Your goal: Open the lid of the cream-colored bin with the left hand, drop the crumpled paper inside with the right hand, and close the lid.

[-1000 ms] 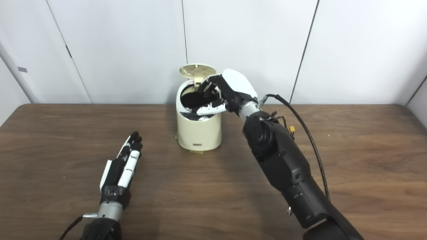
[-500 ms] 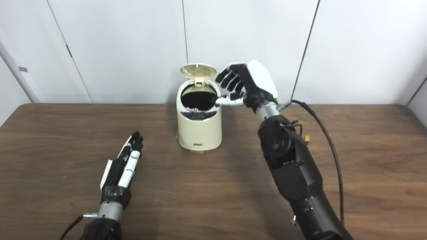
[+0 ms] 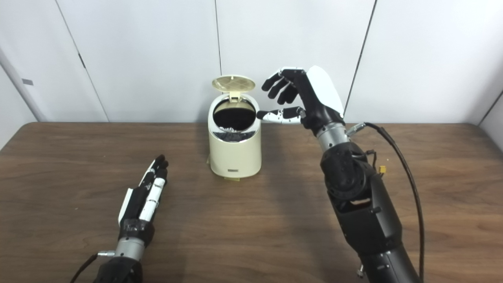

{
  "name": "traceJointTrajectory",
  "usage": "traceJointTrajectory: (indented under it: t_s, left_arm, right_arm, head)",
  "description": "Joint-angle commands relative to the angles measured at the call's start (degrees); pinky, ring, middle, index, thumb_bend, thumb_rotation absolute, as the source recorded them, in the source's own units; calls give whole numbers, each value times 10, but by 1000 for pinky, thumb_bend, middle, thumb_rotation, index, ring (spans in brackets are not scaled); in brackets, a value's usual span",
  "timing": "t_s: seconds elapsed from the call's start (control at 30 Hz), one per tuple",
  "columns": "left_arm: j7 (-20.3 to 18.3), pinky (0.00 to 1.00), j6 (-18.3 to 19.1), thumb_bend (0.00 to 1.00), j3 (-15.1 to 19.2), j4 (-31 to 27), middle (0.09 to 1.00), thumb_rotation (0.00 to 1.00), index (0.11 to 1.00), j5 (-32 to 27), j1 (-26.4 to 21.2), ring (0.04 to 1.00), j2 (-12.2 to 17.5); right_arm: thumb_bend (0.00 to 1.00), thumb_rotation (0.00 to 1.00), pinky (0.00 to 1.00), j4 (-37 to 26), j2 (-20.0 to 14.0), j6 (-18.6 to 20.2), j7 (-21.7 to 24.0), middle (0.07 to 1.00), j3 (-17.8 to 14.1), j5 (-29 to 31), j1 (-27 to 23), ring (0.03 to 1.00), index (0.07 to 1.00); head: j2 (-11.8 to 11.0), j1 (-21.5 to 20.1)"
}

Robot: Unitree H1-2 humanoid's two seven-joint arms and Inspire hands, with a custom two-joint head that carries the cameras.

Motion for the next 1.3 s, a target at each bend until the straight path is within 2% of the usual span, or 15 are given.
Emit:
traceJointTrajectory:
  t_s: [0.0,0.07,0.17,0.23,0.37,0.5,0.6,0.63,0.67,0.8,0.97,1.03,1.17,1.27]
  left_arm:
    - [-7,1000,3,606,-2,4,964,741,1000,0,-13,986,3]
    - [-7,1000,4,607,-1,5,964,740,1000,-2,-14,988,4]
    - [-8,1000,6,594,-1,4,966,738,1000,-4,-15,986,5]
    - [-9,1000,10,585,-2,1,969,742,1000,-3,-15,992,5]
    - [-5,1000,16,589,-1,-7,964,741,998,-1,-13,995,4]
    - [-4,1000,13,618,4,-6,955,732,998,-1,-15,982,9]
    - [-5,997,13,616,9,-3,956,740,997,-6,-17,976,11]
    - [-5,999,13,609,10,-4,960,738,997,-6,-18,975,11]
    - [-6,996,14,607,11,-3,961,744,996,-8,-18,973,13]
    - [-10,988,16,610,15,-7,967,740,998,-15,-19,975,18]
    - [-15,968,21,602,21,-12,967,737,1000,-19,-23,969,22]
    - [-17,961,24,587,24,-14,964,728,997,-21,-25,965,24]
    - [-20,962,31,586,28,-17,966,727,997,-27,-29,967,29]
    - [-22,972,35,582,30,-18,969,733,1000,-28,-31,972,33]
  right_arm:
    - [519,0,430,-23,-6,3,-1,490,-5,-11,-21,420,526]
    - [518,0,423,-23,-7,5,1,491,-4,-14,-22,417,526]
    - [524,9,451,-24,-4,9,12,488,-8,-3,-24,515,500]
    - [523,11,473,-24,-2,11,16,494,-11,-1,-26,546,493]
    - [523,10,478,-33,-14,1,10,493,-10,-17,-18,554,493]
    - [522,10,460,-75,-18,36,18,496,-40,-7,22,555,491]
    - [522,10,435,-95,-29,40,21,495,-57,-6,51,536,492]
    - [513,98,436,-100,-34,42,22,553,-62,-7,61,531,494]
    - [509,134,428,-104,-39,41,21,572,-66,-8,72,521,494]
    - [506,156,446,-116,-49,41,19,593,-78,-4,111,534,495]
    - [505,157,433,-143,-34,69,29,602,-90,20,152,529,496]
    - [503,160,465,-149,-29,73,31,622,-93,36,169,555,497]
    - [501,170,542,-141,-6,67,27,669,-108,91,190,630,498]
    - [498,173,559,-132,13,56,25,697,-116,134,202,658,498]
  head:
    - [0,0]
    - [-1,-1]
    - [-2,-1]
    - [-2,-1]
    - [1,-6]
    - [2,-16]
    - [3,-21]
    - [3,-21]
    - [4,-23]
    - [4,-28]
    - [5,-36]
    - [6,-38]
    - [8,-48]
    - [10,-53]
